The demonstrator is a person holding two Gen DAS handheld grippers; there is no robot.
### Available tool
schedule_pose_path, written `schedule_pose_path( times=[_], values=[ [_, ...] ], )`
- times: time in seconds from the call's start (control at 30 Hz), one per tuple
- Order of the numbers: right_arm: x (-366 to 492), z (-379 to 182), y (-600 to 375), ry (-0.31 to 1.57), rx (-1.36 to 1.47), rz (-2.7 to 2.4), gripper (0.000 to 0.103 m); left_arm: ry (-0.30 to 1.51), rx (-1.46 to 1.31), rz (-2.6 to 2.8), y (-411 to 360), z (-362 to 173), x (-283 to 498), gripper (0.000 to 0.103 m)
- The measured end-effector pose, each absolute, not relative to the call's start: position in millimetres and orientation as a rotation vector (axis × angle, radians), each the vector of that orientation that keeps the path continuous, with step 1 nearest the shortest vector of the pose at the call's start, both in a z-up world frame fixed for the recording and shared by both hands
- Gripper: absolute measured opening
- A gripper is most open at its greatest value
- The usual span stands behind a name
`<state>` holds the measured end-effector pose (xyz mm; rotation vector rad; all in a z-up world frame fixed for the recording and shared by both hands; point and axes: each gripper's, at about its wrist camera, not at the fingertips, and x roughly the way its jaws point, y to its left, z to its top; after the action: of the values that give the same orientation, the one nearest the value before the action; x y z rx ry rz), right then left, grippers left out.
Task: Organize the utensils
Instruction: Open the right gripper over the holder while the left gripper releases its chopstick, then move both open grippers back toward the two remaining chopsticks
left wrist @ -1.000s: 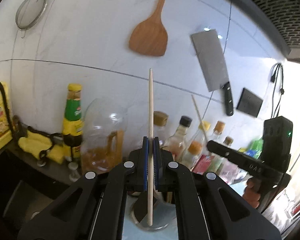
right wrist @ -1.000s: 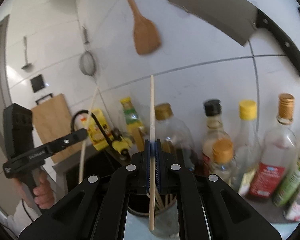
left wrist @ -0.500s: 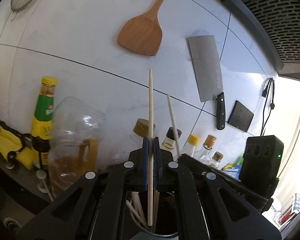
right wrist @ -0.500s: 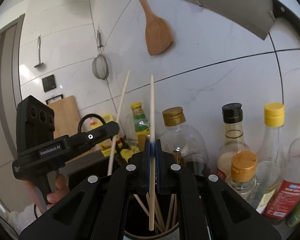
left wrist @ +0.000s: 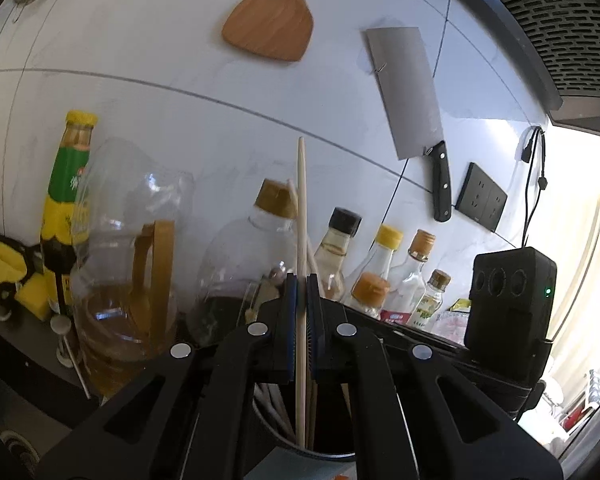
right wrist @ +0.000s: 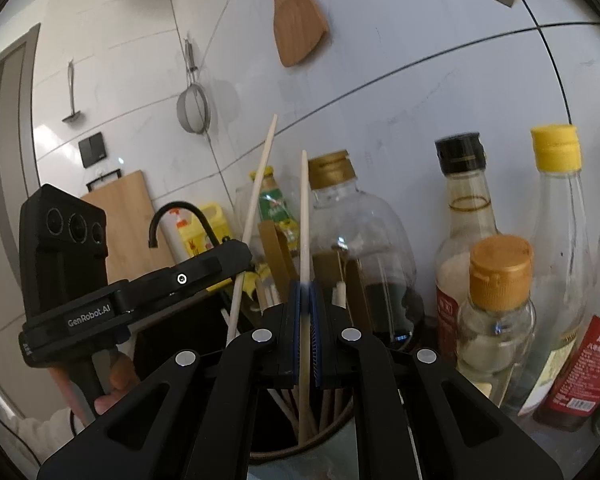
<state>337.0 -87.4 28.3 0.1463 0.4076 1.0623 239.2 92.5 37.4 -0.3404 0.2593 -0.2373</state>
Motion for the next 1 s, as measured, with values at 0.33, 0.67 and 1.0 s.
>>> schedule_pose_path(
  times=[0.33,0.67,1.0],
  values=[
    [321.1,23.6,-88.9,0.44,0.046,1.024,0.005,0.342,-0.272,-0.196,84.2,25.4,230.0,0.005],
    [304.2,25.6,-76.7,0.498,-0.157,0.94,0.005,0.511,-0.187,-0.1,76.8,27.5,230.6,0.005],
    [291.1,34.0,-73.8,0.511,-0.207,0.902,0.008,0.526,-0.125,-0.008,79.6,45.8,209.2,0.065]
  ],
)
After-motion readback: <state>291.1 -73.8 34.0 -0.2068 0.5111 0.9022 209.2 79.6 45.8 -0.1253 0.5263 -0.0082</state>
